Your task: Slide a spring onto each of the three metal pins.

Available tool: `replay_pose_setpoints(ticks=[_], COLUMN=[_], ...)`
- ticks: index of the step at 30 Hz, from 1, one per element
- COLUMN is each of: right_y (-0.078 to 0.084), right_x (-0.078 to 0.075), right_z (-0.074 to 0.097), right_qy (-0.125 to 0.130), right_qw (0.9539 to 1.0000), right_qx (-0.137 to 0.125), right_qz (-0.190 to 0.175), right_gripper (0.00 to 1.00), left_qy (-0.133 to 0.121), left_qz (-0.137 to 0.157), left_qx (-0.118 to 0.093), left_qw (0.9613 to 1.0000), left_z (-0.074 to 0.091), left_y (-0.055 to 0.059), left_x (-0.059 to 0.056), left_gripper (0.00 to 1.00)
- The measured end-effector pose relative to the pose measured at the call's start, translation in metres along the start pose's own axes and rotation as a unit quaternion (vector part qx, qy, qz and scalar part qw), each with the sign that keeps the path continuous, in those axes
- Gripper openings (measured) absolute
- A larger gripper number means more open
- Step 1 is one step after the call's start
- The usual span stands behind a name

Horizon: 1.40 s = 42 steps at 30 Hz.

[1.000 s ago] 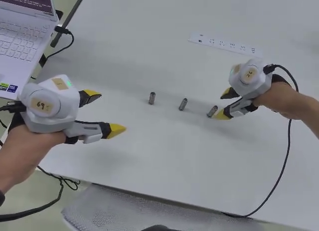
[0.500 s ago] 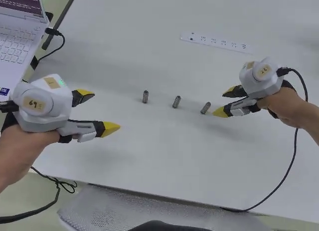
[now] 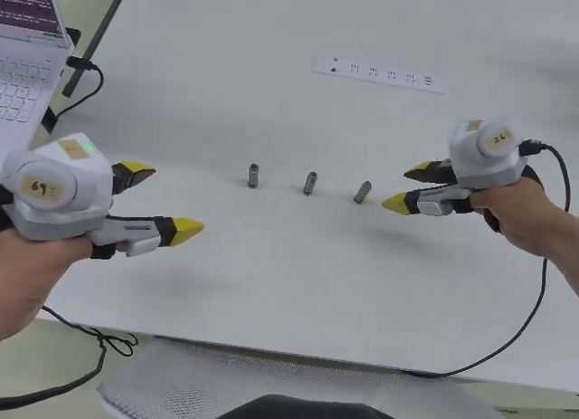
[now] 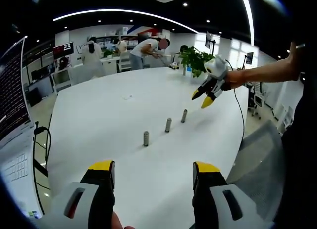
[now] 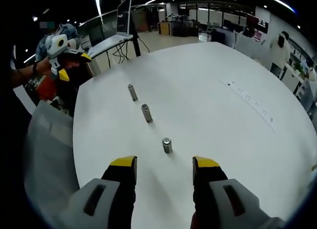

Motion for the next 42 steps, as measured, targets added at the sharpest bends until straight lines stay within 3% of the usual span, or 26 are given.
replay_pose_setpoints(ticks=[8, 21, 42], right_y=[0.007, 0.022, 0.031], right_x=[0.012, 0.033, 0.073], right_z=[0.011, 0.028, 0.056], right_qy=[0.012, 0.022, 0.052], right_qw=[0.999, 0.9972, 0.9911], right_qx=[-0.032, -0.048, -0.09], right_qz=[-0.03, -0.053, -0.083], right_gripper=[0.44, 0.45, 0.57], left_qy=[0.0, 0.006, 0.009], left_qz=[-0.001, -0.003, -0.002], left_qx=[-0.002, -0.004, -0.005], left_qw=[1.0, 1.0, 0.9999], left_z=[0.0, -0.004, -0.005], left_y=[-0.002, -0.005, -0.004], left_x=[-0.002, -0.007, -0.011], left_gripper=[0.59, 0.59, 0.59])
Point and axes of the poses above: the centre of the closed fingertips' face, and the gripper's own axes: z roughly backward along the fingers, x roughly to its left, y roughly out of its underside, the point moved 7 cm from there along z, roughly backward along the fingers, and after that the axes turned 3 degrees about -x, right-handed, at the moved point
